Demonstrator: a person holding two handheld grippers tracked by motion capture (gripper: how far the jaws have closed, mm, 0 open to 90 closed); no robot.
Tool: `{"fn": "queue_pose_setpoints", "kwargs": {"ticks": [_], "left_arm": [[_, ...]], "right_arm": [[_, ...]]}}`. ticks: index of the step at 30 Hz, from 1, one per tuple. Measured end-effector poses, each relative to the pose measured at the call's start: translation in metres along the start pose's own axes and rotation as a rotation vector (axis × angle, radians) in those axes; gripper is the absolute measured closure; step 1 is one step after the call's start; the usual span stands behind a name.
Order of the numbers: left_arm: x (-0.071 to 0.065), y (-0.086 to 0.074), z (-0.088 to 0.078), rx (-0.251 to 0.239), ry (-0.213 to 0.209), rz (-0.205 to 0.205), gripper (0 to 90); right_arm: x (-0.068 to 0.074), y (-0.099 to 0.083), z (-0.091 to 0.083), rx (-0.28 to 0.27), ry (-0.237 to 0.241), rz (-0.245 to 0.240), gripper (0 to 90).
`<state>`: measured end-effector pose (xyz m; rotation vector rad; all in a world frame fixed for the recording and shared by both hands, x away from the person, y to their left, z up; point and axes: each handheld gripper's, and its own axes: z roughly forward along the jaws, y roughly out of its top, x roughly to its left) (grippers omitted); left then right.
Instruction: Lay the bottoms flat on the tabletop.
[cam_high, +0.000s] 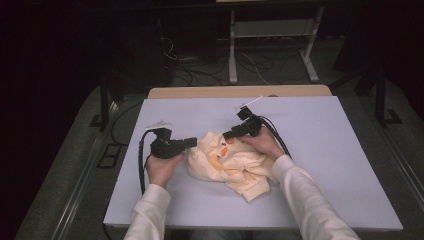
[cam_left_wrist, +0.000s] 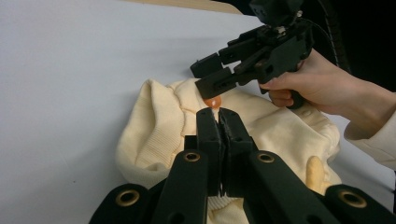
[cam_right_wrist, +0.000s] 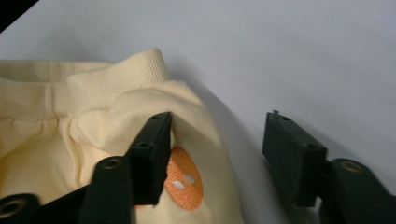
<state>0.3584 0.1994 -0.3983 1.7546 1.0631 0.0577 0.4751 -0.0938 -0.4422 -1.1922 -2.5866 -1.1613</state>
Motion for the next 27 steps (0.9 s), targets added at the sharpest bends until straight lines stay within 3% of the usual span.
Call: {"fn": "queue_pose_setpoints", "kwargs": {"ticks": [2, 3, 4, 6, 9, 15, 27], "left_arm": [[0.000, 0.000, 0.000, -0.004, -0.001, -0.005, 86.9], [0.000, -0.001, 0.000, -0.006, -0.002, -0.006, 86.9], [0.000, -0.001, 0.000, -0.006, -0.002, -0.006, 86.9], [0.001, -0.002, 0.000, -0.004, -0.002, -0.007, 86.9], [0.001, -0.002, 0.001, -0.003, -0.002, -0.006, 86.9], [-0.001, 0.000, 0.001, -0.013, -0.001, -0.006, 86.9], [-0.006, 0.010, 0.011, -0.025, -0.009, 0.027, 87.3]], "right_arm": [[0.000, 0.000, 0.001, 0.005, 0.003, -0.002, 48.7], [0.000, 0.000, 0.001, 0.009, 0.011, -0.005, 60.7], [0.000, 0.000, 0.001, 0.009, 0.011, -0.005, 60.7], [0.003, 0.001, -0.001, 0.015, 0.013, -0.027, 76.2], [0.005, 0.003, -0.007, 0.013, 0.002, -0.034, 82.6], [0.003, 0.005, -0.024, -0.009, -0.036, -0.023, 84.9], [-0.013, -0.004, -0.085, -0.127, -0.083, 0.032, 85.2]]}}
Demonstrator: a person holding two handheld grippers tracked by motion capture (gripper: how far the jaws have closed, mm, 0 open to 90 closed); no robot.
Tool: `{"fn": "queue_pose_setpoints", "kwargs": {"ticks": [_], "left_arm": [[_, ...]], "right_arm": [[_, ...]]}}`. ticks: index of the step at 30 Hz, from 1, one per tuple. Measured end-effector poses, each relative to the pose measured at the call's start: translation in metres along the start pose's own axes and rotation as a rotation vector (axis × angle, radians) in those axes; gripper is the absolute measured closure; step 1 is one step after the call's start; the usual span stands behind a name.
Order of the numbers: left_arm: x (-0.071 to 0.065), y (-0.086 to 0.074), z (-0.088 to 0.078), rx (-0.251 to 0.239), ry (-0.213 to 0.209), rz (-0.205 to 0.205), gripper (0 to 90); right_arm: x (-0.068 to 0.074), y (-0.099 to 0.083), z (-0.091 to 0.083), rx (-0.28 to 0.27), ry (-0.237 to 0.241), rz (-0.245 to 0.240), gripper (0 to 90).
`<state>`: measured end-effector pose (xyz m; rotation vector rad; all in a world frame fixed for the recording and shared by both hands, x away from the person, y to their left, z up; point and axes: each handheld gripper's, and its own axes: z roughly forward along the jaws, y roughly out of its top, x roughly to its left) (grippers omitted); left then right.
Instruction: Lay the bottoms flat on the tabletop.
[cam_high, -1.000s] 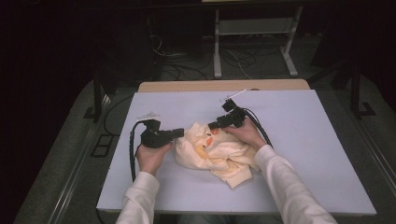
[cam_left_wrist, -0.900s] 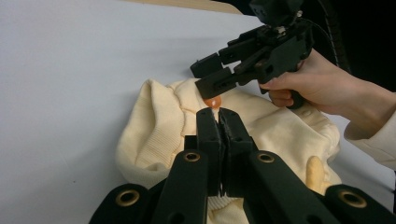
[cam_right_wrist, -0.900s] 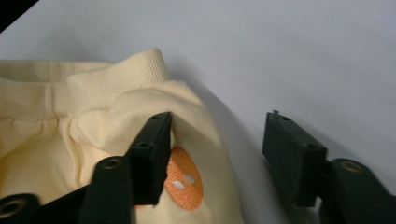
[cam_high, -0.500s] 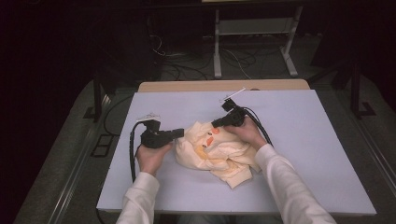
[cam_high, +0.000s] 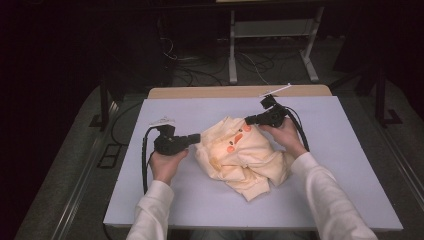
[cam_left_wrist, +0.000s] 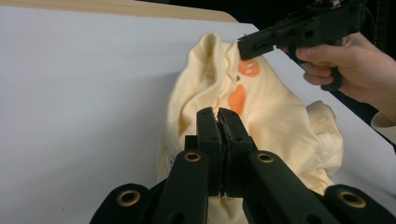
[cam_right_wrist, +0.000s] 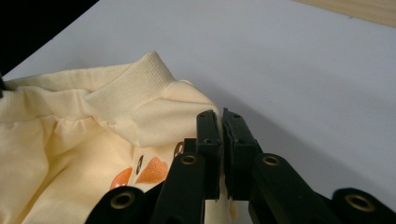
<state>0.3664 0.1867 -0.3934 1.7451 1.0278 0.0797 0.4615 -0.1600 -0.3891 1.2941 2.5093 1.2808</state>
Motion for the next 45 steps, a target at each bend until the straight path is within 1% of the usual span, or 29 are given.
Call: {"fn": "queue_pose_setpoints", "kwargs": {"ticks": [1, 2, 3, 4, 6, 7, 8, 9, 11, 13, 15, 16, 17, 20, 21, 25, 26, 27, 28, 29, 30, 31, 32, 33, 34, 37, 40, 42, 45], "left_arm": [[0.000, 0.000, 0.000, 0.000, 0.000, 0.000, 87.3], [0.000, 0.002, 0.003, 0.001, -0.007, 0.008, 87.3], [0.000, 0.002, 0.003, 0.001, -0.007, 0.008, 87.3], [-0.001, 0.003, 0.006, -0.001, -0.006, 0.016, 87.4], [-0.002, 0.004, 0.010, -0.005, -0.015, 0.023, 87.4], [-0.002, 0.005, 0.012, -0.006, -0.015, 0.026, 87.4], [-0.003, 0.007, 0.016, -0.005, -0.018, 0.034, 87.4], [-0.003, 0.007, 0.016, -0.005, -0.018, 0.034, 87.4], [-0.004, 0.009, 0.024, -0.012, -0.022, 0.039, 87.3], [-0.004, 0.009, 0.026, -0.012, -0.023, 0.042, 87.3], [-0.004, 0.009, 0.033, -0.009, -0.025, 0.042, 87.2], [-0.004, 0.009, 0.033, -0.009, -0.025, 0.042, 87.2], [-0.005, 0.009, 0.036, -0.005, -0.025, 0.042, 87.1], [-0.005, 0.009, 0.038, -0.007, -0.022, 0.044, 86.8], [-0.006, 0.009, 0.039, -0.007, -0.023, 0.046, 86.1], [-0.007, 0.009, 0.040, -0.020, -0.013, 0.047, 82.9], [-0.007, 0.010, 0.038, -0.026, -0.016, 0.050, 77.7], [-0.007, 0.010, 0.038, -0.026, -0.016, 0.050, 75.3], [-0.008, 0.010, 0.037, -0.031, -0.007, 0.050, 70.6], [-0.008, 0.010, 0.037, -0.031, -0.007, 0.050, 68.7], [-0.008, 0.010, 0.035, -0.036, -0.012, 0.050, 68.7], [-0.009, 0.011, 0.034, -0.038, -0.009, 0.051, 65.9], [-0.010, 0.011, 0.033, -0.041, -0.005, 0.051, 65.9], [-0.011, 0.012, 0.032, -0.043, 0.003, 0.049, 63.1], [-0.012, 0.012, 0.031, -0.047, 0.013, 0.050, 56.9], [-0.016, 0.012, 0.028, -0.042, 0.050, 0.054, 50.7], [-0.018, 0.013, 0.027, -0.039, 0.058, 0.051, 46.8], [-0.021, 0.013, 0.027, -0.035, 0.074, 0.054, 41.1], [-0.024, 0.012, 0.028, -0.039, 0.078, 0.045, 39.1]], "right_arm": [[0.000, 0.000, 0.000, 0.000, 0.000, 0.000, 85.2], [-0.003, -0.003, -0.008, -0.012, -0.005, 0.010, 85.2], [-0.003, -0.003, -0.008, -0.012, -0.005, 0.010, 85.2], [-0.005, -0.006, -0.015, -0.020, -0.006, 0.021, 85.2], [-0.006, -0.007, -0.018, -0.026, -0.007, 0.025, 85.3], [-0.008, -0.012, -0.025, -0.035, -0.014, 0.035, 85.4], [-0.008, -0.014, -0.027, -0.038, -0.016, 0.038, 85.4], [-0.008, -0.014, -0.027, -0.038, -0.016, 0.038, 85.4], [-0.011, -0.022, -0.035, -0.055, -0.021, 0.059, 85.4], [-0.012, -0.025, -0.037, -0.060, -0.021, 0.064, 85.5], [-0.013, -0.034, -0.042, -0.069, -0.025, 0.077, 85.6], [-0.013, -0.034, -0.042, -0.069, -0.025, 0.077, 85.6], [-0.013, -0.039, -0.043, -0.074, -0.026, 0.081, 85.6], [-0.013, -0.044, -0.043, -0.078, -0.027, 0.086, 85.6], [-0.013, -0.047, -0.043, -0.086, -0.026, 0.094, 85.6], [-0.013, -0.051, -0.043, -0.091, -0.031, 0.100, 85.6], [-0.013, -0.052, -0.042, -0.092, -0.030, 0.102, 85.6], [-0.013, -0.052, -0.042, -0.092, -0.030, 0.102, 85.6], [-0.013, -0.053, -0.042, -0.093, -0.031, 0.110, 85.6], [-0.013, -0.053, -0.042, -0.093, -0.031, 0.110, 85.6], [-0.012, -0.054, -0.042, -0.093, -0.030, 0.113, 85.6], [-0.012, -0.055, -0.042, -0.097, -0.033, 0.115, 85.6], [-0.012, -0.055, -0.042, -0.097, -0.033, 0.115, 85.6], [-0.012, -0.055, -0.041, -0.095, -0.033, 0.118, 85.6], [-0.012, -0.055, -0.041, -0.095, -0.036, 0.118, 85.6], [-0.012, -0.056, -0.041, -0.096, -0.039, 0.124, 85.6], [-0.012, -0.056, -0.041, -0.098, -0.039, 0.123, 85.6], [-0.011, -0.057, -0.042, -0.100, -0.042, 0.123, 85.6], [-0.011, -0.057, -0.042, -0.100, -0.041, 0.123, 85.6]]}}
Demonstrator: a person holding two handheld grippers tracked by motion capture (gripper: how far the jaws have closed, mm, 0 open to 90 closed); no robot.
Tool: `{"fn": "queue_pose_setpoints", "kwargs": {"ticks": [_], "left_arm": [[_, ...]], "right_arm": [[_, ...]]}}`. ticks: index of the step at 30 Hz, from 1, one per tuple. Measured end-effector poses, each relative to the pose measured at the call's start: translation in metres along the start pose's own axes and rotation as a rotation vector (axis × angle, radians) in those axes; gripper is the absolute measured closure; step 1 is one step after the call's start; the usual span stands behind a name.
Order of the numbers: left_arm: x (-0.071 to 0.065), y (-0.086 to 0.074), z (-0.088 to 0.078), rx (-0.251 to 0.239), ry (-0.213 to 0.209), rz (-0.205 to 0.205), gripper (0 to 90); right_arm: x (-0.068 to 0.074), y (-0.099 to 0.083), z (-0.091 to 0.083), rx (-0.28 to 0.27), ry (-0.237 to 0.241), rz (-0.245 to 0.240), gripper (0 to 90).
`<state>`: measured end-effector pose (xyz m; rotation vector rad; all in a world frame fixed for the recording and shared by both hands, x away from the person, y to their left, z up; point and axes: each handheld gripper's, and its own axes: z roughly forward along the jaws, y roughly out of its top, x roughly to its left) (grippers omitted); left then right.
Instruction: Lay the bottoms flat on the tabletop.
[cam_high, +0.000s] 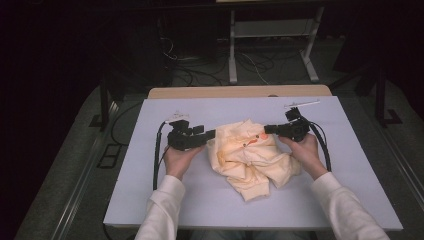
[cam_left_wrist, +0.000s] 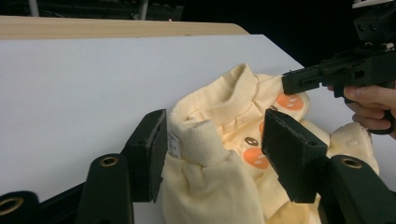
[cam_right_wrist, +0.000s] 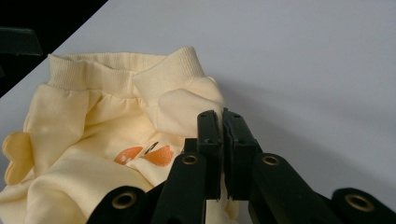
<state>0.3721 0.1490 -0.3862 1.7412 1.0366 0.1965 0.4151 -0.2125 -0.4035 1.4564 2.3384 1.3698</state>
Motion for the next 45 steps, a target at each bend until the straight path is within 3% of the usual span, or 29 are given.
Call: {"fn": "queue_pose_setpoints", "kwargs": {"ticks": [8, 20, 24, 27, 30, 31, 33, 37, 40, 45], "left_arm": [[-0.008, -0.012, 0.012, 0.052, 0.010, -0.024, 28.4], [-0.011, -0.025, 0.023, 0.095, 0.026, -0.041, 26.4], [-0.012, -0.028, 0.027, 0.113, 0.048, -0.046, 26.9], [-0.012, -0.032, 0.028, 0.138, 0.060, -0.052, 31.6], [-0.010, -0.034, 0.028, 0.156, 0.052, -0.063, 43.0], [-0.008, -0.034, 0.027, 0.163, 0.046, -0.059, 51.9], [-0.008, -0.035, 0.027, 0.165, 0.039, -0.059, 55.2], [-0.004, -0.035, 0.025, 0.188, 0.026, -0.061, 76.1], [0.000, -0.034, 0.023, 0.190, 0.024, -0.058, 82.7], [0.004, -0.029, 0.016, 0.171, 0.008, -0.043, 84.3]], "right_arm": [[0.001, -0.002, -0.002, -0.007, 0.005, -0.003, 85.6], [0.002, -0.004, -0.003, -0.011, -0.001, -0.010, 85.6], [0.002, -0.005, -0.002, -0.012, -0.001, -0.009, 85.6], [0.002, -0.006, -0.002, -0.010, -0.002, -0.011, 85.6], [0.002, -0.006, -0.003, -0.008, -0.002, -0.014, 85.6], [0.001, -0.006, -0.003, -0.008, -0.003, -0.015, 85.6], [0.001, -0.006, -0.003, -0.007, -0.003, -0.013, 85.6], [0.000, -0.006, -0.002, -0.007, 0.000, -0.008, 85.6], [-0.001, -0.006, -0.002, -0.008, 0.003, -0.008, 85.6], [-0.002, -0.005, -0.003, -0.014, 0.005, -0.007, 85.6]]}}
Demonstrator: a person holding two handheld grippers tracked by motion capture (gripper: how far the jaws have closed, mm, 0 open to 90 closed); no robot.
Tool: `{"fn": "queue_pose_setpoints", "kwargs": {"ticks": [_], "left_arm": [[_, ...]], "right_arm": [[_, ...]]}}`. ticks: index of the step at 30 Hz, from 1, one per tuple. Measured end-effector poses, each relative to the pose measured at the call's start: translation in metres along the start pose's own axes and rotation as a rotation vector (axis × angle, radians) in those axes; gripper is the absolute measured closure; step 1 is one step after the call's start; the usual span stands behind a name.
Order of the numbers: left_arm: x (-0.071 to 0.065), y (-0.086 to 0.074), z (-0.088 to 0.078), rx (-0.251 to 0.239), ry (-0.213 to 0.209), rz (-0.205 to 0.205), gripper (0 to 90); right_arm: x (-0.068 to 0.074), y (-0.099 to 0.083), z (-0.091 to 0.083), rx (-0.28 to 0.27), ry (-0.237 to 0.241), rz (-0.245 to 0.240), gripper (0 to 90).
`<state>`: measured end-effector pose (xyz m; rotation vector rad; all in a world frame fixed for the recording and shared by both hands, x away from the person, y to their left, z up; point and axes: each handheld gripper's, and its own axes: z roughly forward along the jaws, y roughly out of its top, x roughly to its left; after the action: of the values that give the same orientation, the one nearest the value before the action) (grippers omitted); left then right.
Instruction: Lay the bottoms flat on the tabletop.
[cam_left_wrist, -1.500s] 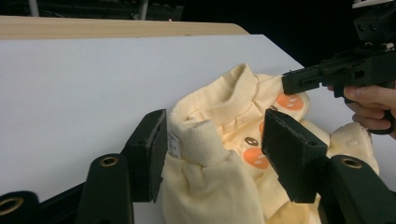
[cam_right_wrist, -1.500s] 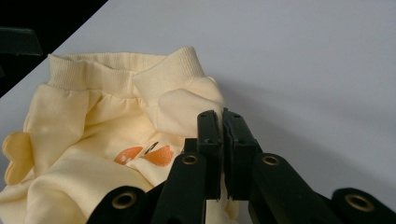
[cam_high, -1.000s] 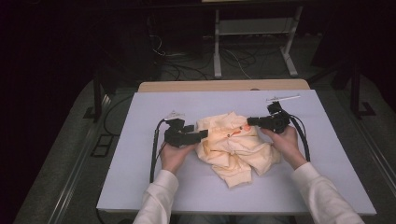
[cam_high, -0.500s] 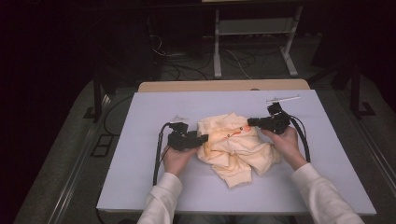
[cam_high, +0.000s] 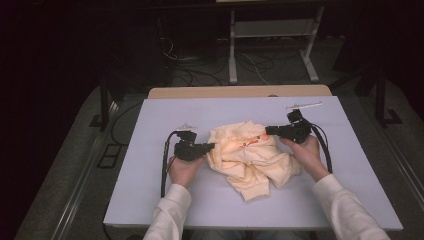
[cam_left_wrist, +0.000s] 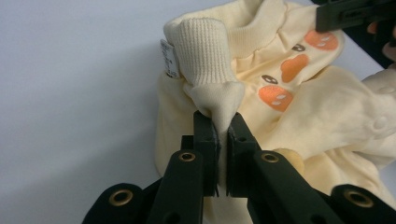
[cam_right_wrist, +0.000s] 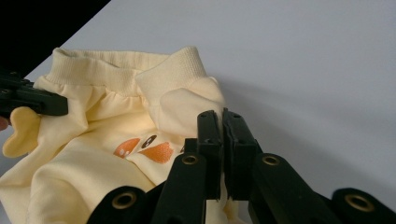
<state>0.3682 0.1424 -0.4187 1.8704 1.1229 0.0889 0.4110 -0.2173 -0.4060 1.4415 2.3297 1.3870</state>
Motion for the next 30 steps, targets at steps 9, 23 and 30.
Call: {"fn": "queue_pose_setpoints", "kwargs": {"ticks": [9, 23, 30], "left_arm": [[0.000, 0.025, -0.019, -0.026, -0.027, 0.043, 84.6], [-0.003, 0.062, -0.040, -0.063, -0.094, 0.099, 84.7], [-0.007, 0.080, -0.046, -0.065, -0.113, 0.133, 84.7]], "right_arm": [[-0.002, 0.011, -0.014, -0.041, 0.003, 0.003, 85.6], [-0.004, 0.029, -0.044, -0.115, 0.030, 0.014, 85.6], [-0.006, 0.035, -0.056, -0.139, 0.048, 0.019, 85.6]]}}
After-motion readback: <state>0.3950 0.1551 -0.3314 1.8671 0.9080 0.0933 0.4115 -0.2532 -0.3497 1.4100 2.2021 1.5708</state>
